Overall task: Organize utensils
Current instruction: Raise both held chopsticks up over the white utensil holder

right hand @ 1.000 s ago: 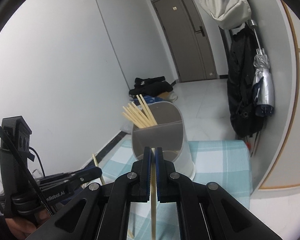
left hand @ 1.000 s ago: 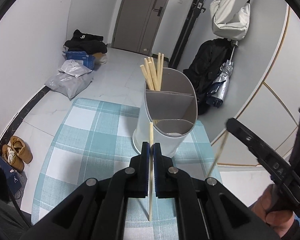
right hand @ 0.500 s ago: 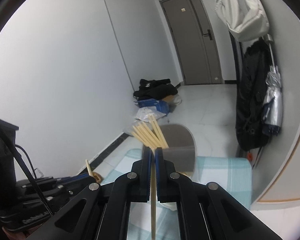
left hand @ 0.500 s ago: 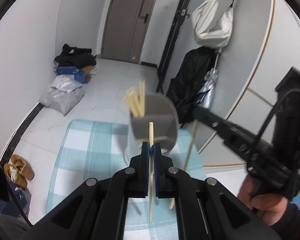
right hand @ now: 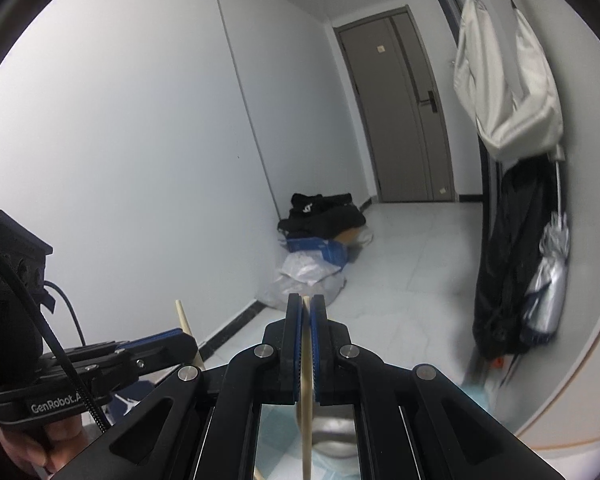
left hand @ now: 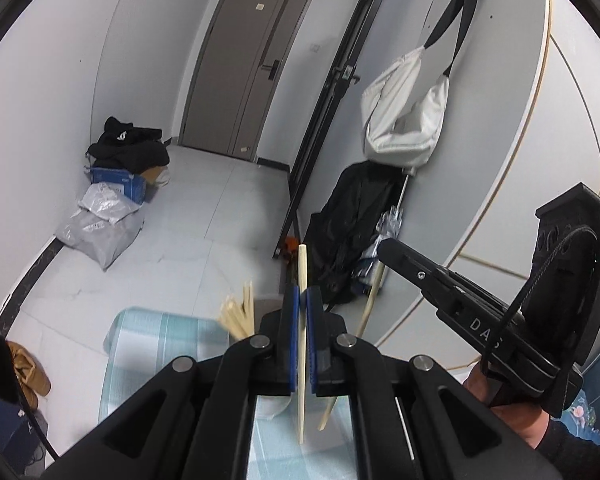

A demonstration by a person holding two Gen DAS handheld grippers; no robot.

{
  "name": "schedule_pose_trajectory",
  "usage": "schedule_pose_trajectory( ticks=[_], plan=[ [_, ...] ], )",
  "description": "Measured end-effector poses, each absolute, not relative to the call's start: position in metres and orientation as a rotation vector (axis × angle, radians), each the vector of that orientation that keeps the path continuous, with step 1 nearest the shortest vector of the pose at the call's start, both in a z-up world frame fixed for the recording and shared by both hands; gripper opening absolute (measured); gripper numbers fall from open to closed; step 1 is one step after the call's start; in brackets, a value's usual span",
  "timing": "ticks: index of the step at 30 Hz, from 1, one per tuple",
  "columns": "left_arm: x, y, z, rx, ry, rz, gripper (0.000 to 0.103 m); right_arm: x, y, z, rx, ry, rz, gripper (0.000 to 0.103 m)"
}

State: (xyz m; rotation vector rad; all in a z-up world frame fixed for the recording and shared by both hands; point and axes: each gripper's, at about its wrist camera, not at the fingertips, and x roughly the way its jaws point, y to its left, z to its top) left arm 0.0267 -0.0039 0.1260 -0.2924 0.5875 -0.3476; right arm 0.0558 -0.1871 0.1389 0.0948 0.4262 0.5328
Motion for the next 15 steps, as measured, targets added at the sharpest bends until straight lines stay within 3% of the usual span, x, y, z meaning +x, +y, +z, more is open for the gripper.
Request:
schedule_pose_trajectory(
  ticks=[15],
  plan=[
    [0.087, 0.007, 0.152, -0.359, 0.500, -0.285, 0.001, 0.134, -0.194, 0.192, 0.099, 0.360, 0.535, 0.003]
  ],
)
